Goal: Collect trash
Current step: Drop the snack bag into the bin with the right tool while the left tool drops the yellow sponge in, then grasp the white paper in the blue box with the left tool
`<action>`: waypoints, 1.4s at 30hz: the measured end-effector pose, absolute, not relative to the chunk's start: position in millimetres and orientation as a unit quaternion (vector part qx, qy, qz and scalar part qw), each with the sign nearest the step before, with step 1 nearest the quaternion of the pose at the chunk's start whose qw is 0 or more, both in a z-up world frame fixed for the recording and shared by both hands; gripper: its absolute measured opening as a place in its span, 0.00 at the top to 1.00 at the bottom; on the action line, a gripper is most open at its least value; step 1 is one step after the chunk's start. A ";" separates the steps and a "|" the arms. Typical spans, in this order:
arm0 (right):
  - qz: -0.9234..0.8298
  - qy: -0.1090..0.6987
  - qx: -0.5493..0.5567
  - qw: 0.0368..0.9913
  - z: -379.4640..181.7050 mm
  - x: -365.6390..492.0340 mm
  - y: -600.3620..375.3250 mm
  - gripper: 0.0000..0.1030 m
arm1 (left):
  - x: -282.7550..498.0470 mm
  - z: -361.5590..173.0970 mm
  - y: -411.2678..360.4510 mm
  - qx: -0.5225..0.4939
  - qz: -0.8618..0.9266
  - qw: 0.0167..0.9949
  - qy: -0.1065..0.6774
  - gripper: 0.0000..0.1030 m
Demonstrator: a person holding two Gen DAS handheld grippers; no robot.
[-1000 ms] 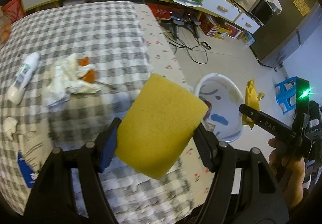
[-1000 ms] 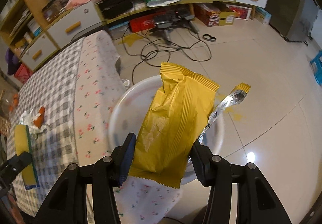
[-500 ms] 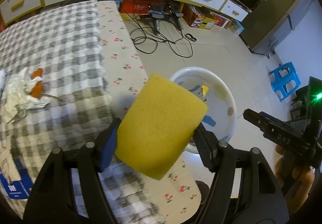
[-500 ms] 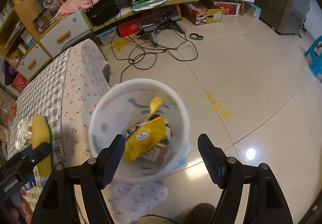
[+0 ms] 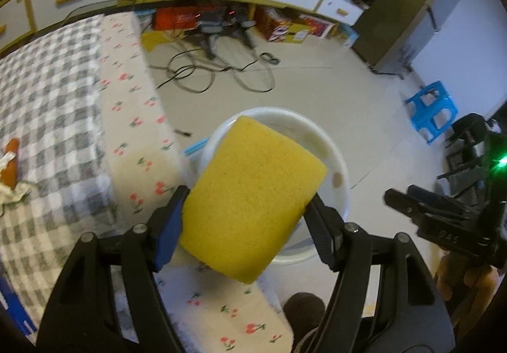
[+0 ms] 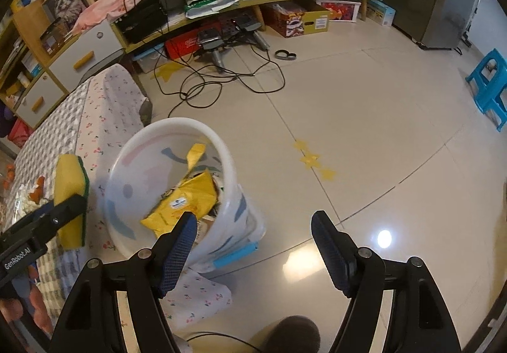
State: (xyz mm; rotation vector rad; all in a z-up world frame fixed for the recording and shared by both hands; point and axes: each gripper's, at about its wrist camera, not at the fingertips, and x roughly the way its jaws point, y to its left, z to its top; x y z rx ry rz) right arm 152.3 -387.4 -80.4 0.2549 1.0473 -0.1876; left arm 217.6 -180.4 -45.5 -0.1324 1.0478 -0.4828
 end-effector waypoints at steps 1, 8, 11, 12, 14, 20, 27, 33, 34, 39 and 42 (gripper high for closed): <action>-0.089 0.498 0.121 0.854 -80.7 151.7 -388.9 0.26 | 218.1 -44.6 -182.6 -0.061 -0.235 0.835 0.493 0.22; -0.089 0.496 0.125 0.855 -79.1 149.3 -391.2 0.26 | 217.1 -41.3 -184.7 -0.037 -0.221 0.846 0.484 0.09; -0.087 0.493 0.126 0.856 -77.5 149.1 -389.3 0.26 | 214.3 -38.4 -178.8 -0.035 -0.215 0.850 0.481 0.06; -0.086 0.493 0.127 0.857 -76.9 149.2 -388.3 0.26 | 212.7 -37.6 -177.2 -0.033 -0.213 0.851 0.479 0.05; -0.083 0.492 0.126 0.857 -76.1 149.5 -385.7 0.26 | 211.2 -36.8 -171.5 -0.030 -0.206 0.853 0.479 0.05; -0.074 0.493 0.121 0.858 -74.8 151.8 -375.1 0.26 | 204.8 -35.4 -148.6 -0.028 -0.185 0.854 0.484 0.04; -0.057 0.492 0.106 0.862 -70.5 156.6 -353.4 0.26 | 192.6 -27.0 -113.4 -0.029 -0.159 0.857 0.489 0.02; -0.041 0.488 0.082 0.868 -66.7 160.6 -327.4 0.16 | 184.0 -24.7 -74.0 -0.033 -0.122 0.852 0.507 0.01; -0.038 0.489 0.076 0.868 -66.2 161.1 -322.4 0.16 | 183.4 -24.1 -69.1 -0.034 -0.117 0.851 0.511 0.01; -0.021 0.491 0.052 0.869 -67.0 164.6 -297.0 0.15 | 174.0 -25.1 -32.5 -0.045 -0.087 0.842 0.530 0.01; -0.010 0.496 0.042 0.867 -68.9 168.0 -282.4 0.15 | 168.0 -25.3 -11.8 -0.047 -0.075 0.840 0.535 0.01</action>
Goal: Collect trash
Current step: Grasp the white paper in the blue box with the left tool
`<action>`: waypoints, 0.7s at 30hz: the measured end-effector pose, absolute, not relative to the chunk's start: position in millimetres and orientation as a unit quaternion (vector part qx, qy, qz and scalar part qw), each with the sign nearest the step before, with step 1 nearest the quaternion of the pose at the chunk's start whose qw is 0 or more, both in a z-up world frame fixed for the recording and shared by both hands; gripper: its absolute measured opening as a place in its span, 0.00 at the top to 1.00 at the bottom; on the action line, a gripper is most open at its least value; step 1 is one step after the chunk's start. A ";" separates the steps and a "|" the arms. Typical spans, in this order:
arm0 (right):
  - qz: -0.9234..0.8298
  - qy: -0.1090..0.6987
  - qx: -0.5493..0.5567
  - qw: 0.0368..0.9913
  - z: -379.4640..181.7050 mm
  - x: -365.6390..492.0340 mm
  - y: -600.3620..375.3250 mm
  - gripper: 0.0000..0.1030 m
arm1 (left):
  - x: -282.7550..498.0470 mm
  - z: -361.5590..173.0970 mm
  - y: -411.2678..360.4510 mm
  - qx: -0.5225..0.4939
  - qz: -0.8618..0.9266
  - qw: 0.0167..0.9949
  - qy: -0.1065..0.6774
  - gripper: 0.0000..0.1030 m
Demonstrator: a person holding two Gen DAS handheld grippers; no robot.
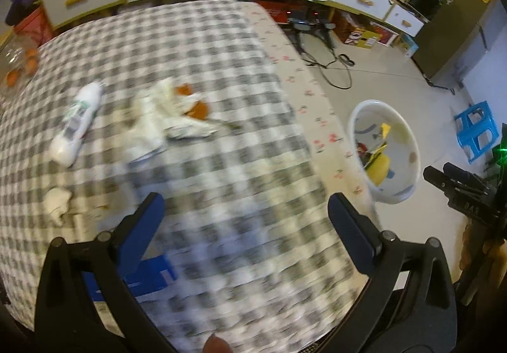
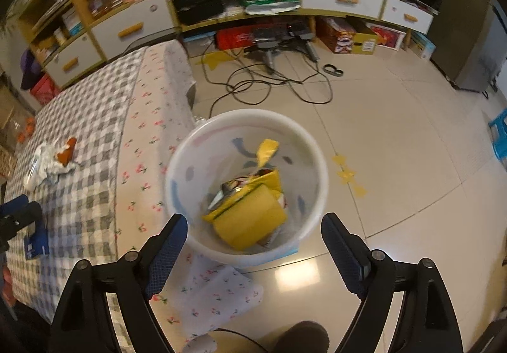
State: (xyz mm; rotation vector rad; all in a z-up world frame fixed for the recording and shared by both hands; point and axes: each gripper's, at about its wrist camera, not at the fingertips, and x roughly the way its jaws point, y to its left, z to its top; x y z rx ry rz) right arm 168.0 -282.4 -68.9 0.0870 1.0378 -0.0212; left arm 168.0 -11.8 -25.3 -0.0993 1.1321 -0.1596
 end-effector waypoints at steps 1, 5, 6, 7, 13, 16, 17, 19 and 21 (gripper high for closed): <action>-0.007 0.497 0.038 0.867 -69.3 169.1 -277.9 0.15 | 165.6 -25.5 -4.1 -0.047 -0.070 0.839 0.538 0.01; 0.004 0.499 0.033 0.866 -68.9 172.9 -260.7 0.15 | 158.9 -28.8 22.3 -0.050 -0.061 0.830 0.553 0.01; 0.007 0.499 0.032 0.866 -68.7 173.5 -257.3 0.15 | 157.8 -29.8 27.5 -0.051 -0.060 0.826 0.557 0.01; 0.009 0.499 0.030 0.866 -68.4 174.1 -253.4 0.15 | 156.4 -30.8 31.7 -0.050 -0.061 0.823 0.562 0.01; 0.022 0.503 0.016 0.864 -70.8 177.5 -233.7 0.15 | 147.7 -42.4 56.0 -0.012 -0.060 0.807 0.588 0.01; 0.025 0.506 0.010 0.862 -73.1 178.7 -226.8 0.15 | 147.2 -48.6 69.1 -0.020 -0.056 0.802 0.594 0.01; 0.025 0.506 0.008 0.862 -74.1 179.1 -225.2 0.15 | 147.7 -51.1 73.0 -0.022 -0.058 0.801 0.596 0.01; 0.025 0.508 0.006 0.861 -75.8 180.2 -221.9 0.15 | 149.4 -54.9 76.1 -0.015 -0.061 0.800 0.597 0.01; 0.026 0.510 0.005 0.860 -76.6 180.4 -220.3 0.15 | 151.8 -60.0 76.8 -0.006 -0.065 0.800 0.597 0.01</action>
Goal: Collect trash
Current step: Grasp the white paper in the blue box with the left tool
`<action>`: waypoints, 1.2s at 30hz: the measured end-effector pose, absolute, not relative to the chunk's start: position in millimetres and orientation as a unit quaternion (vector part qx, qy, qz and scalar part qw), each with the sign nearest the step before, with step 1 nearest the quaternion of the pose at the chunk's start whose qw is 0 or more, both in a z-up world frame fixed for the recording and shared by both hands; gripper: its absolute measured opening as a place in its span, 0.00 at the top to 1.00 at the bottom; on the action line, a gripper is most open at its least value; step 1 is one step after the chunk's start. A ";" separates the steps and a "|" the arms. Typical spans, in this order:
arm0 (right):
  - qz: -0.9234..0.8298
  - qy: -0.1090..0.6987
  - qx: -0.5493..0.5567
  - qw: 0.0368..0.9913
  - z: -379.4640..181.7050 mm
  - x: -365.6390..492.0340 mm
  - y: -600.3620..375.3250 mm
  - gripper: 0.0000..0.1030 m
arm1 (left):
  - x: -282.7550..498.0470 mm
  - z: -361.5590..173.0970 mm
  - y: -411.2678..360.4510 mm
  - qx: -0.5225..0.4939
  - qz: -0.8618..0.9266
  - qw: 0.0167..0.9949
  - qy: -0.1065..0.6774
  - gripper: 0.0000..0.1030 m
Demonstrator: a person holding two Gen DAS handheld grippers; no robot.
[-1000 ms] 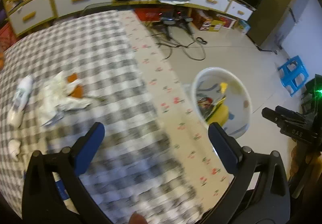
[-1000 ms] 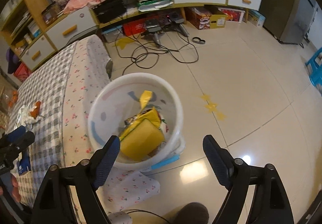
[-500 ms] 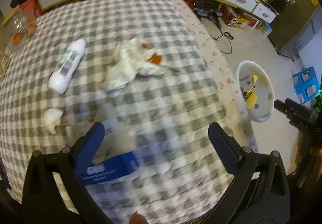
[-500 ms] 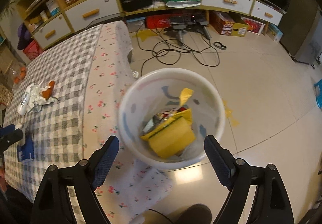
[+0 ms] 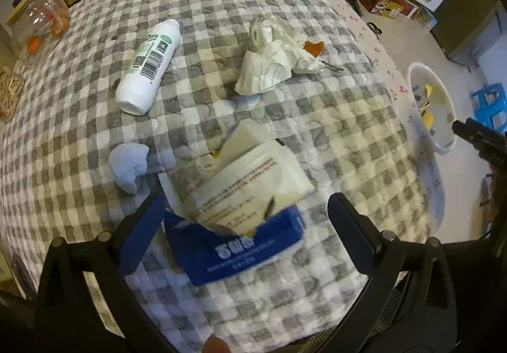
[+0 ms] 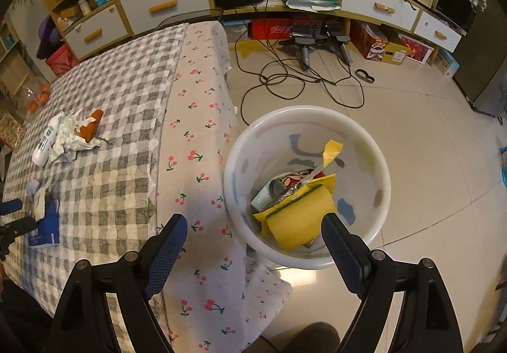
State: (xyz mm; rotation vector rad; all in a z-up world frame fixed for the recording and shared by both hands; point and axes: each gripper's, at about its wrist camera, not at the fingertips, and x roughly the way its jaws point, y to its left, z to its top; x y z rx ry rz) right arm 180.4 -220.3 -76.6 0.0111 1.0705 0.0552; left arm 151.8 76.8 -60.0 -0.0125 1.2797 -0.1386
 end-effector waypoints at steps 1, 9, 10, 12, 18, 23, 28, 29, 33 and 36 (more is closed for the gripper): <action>0.027 0.511 0.005 0.859 -77.1 180.8 -218.8 0.15 | 153.7 -62.3 75.8 -0.002 -0.067 0.798 0.599 0.04; 0.034 0.516 0.001 0.856 -80.4 182.1 -205.7 0.15 | 169.9 -75.9 76.7 -0.007 -0.066 0.796 0.601 0.28; 0.035 0.517 0.000 0.855 -80.6 181.9 -203.8 0.15 | 171.0 -75.7 78.7 -0.013 -0.065 0.798 0.599 0.36; 0.038 0.517 -0.003 0.855 -80.6 182.0 -199.9 0.15 | 172.9 -73.9 83.7 -0.031 -0.063 0.801 0.594 0.41; 0.045 0.517 -0.007 0.855 -79.0 184.9 -188.5 0.15 | 170.5 -66.2 96.8 -0.058 -0.053 0.814 0.576 0.64; 0.054 0.514 -0.004 0.856 -74.0 192.0 -172.6 0.15 | 169.6 -60.4 101.6 -0.059 -0.046 0.826 0.559 0.77; 0.068 0.510 0.004 0.858 -67.8 203.0 -148.5 0.15 | 168.8 -44.7 108.2 -0.062 -0.043 0.841 0.536 0.99; 0.072 0.509 0.007 0.858 -66.7 205.6 -142.0 0.15 | 167.9 -40.5 110.8 -0.063 -0.039 0.845 0.529 0.99; 0.087 0.507 0.010 0.857 -65.2 214.9 -118.9 0.15 | 165.4 -32.5 122.4 -0.094 -0.031 0.849 0.519 1.00; 0.106 0.508 0.010 0.854 -66.4 223.5 -95.7 0.15 | 161.7 -23.4 127.7 -0.105 -0.030 0.854 0.509 1.00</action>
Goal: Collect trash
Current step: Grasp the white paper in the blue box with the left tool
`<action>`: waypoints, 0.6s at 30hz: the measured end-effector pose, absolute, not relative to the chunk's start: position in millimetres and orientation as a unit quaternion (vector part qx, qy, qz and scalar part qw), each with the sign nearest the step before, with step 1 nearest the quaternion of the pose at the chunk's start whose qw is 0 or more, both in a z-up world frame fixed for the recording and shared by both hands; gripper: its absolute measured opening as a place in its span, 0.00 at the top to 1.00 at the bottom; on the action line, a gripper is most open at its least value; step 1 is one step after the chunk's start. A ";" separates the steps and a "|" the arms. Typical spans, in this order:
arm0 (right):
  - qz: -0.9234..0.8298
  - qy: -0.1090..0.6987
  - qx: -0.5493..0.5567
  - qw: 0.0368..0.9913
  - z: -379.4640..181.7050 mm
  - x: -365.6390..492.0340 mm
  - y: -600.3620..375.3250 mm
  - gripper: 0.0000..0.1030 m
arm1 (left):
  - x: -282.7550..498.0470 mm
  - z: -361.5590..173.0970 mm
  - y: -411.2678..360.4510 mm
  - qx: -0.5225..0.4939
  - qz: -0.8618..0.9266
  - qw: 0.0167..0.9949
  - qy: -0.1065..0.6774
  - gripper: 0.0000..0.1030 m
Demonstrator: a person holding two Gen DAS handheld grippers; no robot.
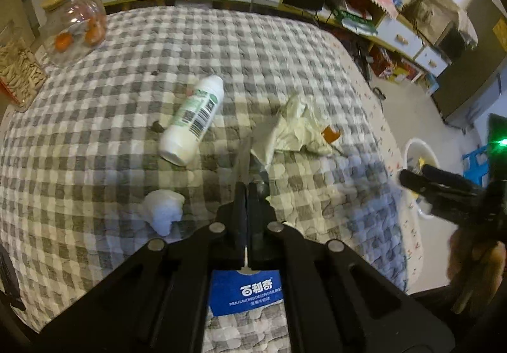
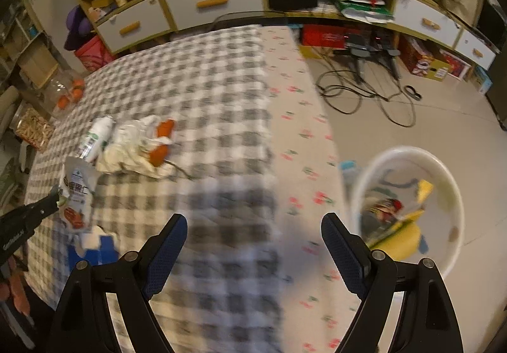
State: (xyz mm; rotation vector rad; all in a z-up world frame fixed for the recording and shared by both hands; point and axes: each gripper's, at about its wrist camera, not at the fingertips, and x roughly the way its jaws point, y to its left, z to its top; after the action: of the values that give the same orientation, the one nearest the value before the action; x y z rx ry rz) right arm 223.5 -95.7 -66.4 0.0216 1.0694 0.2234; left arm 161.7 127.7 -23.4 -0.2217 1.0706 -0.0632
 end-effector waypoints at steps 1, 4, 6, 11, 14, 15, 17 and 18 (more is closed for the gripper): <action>0.111 0.509 0.010 0.854 -67.1 226.0 -89.5 0.15 | 160.1 -20.6 129.0 -0.107 -0.028 0.856 0.505 1.00; 0.128 0.507 0.005 0.852 -69.5 235.2 -65.4 0.15 | 156.0 -11.6 134.8 -0.116 -0.017 0.864 0.490 1.00; 0.139 0.506 0.002 0.851 -70.1 240.5 -52.0 0.15 | 153.5 -6.2 142.1 -0.124 -0.006 0.868 0.481 1.00; 0.178 0.495 0.002 0.850 -70.5 249.9 -13.1 0.23 | 151.2 -0.9 158.7 -0.145 0.011 0.870 0.472 1.00; 0.204 0.491 -0.002 0.847 -73.7 252.6 11.5 0.32 | 150.4 -2.7 166.5 -0.153 0.017 0.868 0.473 1.00; 0.210 0.489 -0.007 0.847 -75.3 253.5 19.5 0.36 | 149.6 -3.2 168.8 -0.155 0.019 0.867 0.473 1.00; 0.218 0.487 -0.018 0.845 -79.8 255.3 33.6 0.39 | 148.0 -3.8 172.9 -0.156 0.022 0.866 0.474 1.00; 0.219 0.487 -0.023 0.845 -82.1 256.3 39.1 0.40 | 147.3 -4.6 174.9 -0.157 0.023 0.866 0.475 1.00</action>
State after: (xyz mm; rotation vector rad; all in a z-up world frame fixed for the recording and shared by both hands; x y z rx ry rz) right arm 256.3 39.1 -82.1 -0.0496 1.0287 0.4629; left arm 147.3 174.9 -4.6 -0.3279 0.9951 0.0487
